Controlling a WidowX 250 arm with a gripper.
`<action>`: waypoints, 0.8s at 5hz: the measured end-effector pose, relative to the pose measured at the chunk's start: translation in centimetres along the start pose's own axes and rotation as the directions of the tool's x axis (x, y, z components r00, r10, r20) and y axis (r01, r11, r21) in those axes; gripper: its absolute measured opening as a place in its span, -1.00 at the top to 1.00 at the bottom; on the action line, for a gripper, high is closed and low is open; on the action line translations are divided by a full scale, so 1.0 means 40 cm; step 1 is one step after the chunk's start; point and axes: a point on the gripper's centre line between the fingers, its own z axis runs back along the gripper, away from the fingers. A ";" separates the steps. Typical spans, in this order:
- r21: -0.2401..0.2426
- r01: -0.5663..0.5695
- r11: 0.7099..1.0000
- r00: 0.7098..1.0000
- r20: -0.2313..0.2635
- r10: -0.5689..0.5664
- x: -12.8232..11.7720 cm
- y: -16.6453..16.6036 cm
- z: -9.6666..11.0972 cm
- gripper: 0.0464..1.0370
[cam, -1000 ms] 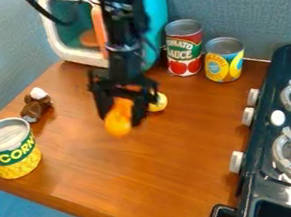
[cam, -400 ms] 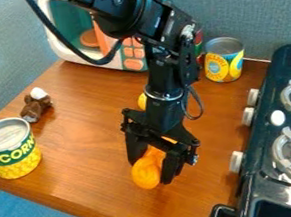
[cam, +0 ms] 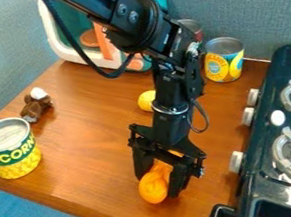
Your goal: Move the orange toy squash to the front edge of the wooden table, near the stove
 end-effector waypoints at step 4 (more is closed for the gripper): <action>-0.038 -0.031 0.999 0.998 -0.048 0.029 -0.007 0.008 0.007 -0.95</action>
